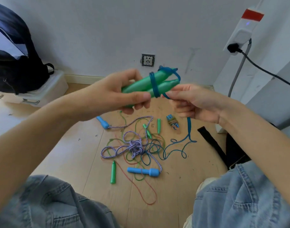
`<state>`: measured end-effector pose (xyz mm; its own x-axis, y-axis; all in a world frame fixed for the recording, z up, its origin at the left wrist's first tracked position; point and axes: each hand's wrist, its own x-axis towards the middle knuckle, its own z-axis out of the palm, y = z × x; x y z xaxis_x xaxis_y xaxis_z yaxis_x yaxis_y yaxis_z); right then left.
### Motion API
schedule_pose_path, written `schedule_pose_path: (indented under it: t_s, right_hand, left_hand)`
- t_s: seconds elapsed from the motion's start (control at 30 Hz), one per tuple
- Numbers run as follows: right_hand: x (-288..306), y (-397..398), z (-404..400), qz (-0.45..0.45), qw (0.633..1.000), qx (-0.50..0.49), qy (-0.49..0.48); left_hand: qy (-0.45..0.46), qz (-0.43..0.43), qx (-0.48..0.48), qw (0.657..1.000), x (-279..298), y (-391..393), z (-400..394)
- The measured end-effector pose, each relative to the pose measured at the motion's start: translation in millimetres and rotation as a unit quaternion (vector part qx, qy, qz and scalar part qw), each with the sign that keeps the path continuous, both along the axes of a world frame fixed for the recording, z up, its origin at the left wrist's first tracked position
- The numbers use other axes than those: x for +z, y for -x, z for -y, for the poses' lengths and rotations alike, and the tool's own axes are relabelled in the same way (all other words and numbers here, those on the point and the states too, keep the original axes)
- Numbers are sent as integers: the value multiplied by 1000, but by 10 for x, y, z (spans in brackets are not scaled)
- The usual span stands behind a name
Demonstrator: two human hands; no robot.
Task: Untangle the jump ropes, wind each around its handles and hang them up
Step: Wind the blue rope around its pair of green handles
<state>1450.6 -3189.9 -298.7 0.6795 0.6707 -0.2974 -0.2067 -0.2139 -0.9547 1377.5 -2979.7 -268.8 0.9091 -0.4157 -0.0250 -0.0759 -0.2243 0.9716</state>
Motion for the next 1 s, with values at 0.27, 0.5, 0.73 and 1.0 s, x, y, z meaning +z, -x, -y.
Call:
schedule_pose_path:
  t_s: [0.27,0.5,0.73,1.0]
  right_hand:
    - [-183,137,-177,-61,997,28,-42]
    - [-154,229,-231,39,993,100,55]
    - [-36,243,-236,278,944,60,166]
    - [16,-30,-2,312,913,-75,250]
  left_hand:
    - [6,-17,228,974,-237,-202,-57]
    - [-89,-115,438,887,-558,-406,-344]
    - [-477,-97,154,860,-804,-257,-77]
    - [-370,-49,-144,916,-500,-32,174]
